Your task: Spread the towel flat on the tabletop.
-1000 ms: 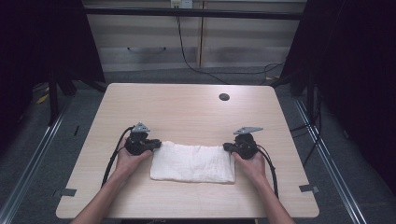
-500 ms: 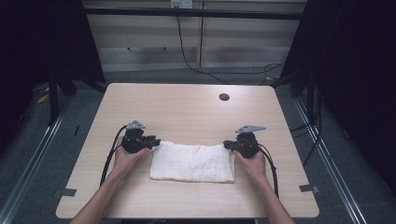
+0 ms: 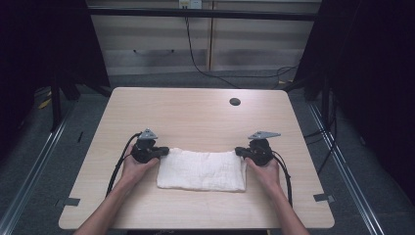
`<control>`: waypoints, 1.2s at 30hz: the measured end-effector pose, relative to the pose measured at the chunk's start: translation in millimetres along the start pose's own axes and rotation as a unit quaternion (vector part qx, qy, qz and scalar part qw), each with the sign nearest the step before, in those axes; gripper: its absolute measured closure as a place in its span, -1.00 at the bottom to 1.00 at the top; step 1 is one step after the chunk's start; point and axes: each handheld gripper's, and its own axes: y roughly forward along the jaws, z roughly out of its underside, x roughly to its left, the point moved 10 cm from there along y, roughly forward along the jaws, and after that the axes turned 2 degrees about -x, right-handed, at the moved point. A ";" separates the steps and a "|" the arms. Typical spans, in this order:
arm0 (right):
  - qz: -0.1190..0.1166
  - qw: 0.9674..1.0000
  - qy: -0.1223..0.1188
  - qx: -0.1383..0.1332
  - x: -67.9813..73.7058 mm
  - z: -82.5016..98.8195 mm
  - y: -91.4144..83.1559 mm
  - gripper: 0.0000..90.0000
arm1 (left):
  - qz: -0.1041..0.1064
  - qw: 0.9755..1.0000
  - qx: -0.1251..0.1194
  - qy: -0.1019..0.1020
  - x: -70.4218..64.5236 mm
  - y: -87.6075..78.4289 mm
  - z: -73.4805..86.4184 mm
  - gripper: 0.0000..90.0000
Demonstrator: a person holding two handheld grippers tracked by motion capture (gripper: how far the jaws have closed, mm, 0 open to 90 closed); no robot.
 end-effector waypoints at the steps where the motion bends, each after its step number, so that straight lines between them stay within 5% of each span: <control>1: 0.000 1.000 0.004 -0.003 0.7 -1.5 -1.1 0.94 | 0.007 1.000 -0.012 -0.008 0.2 -5.4 -3.9 0.92; 20: -0.008 0.999 -0.004 -0.054 6.6 -31.1 -25.5 0.94 | 0.032 0.994 -0.101 0.000 -13.1 -55.3 -46.3 0.91; 31: -0.007 0.996 -0.022 -0.090 7.8 -82.0 -50.5 0.95 | 0.015 0.991 -0.133 0.013 -7.3 -85.2 -83.5 0.91; 36: -0.006 0.993 -0.030 -0.111 6.3 -120.1 -60.5 0.95 | -0.001 0.989 -0.150 0.012 1.9 -95.8 -107.1 0.91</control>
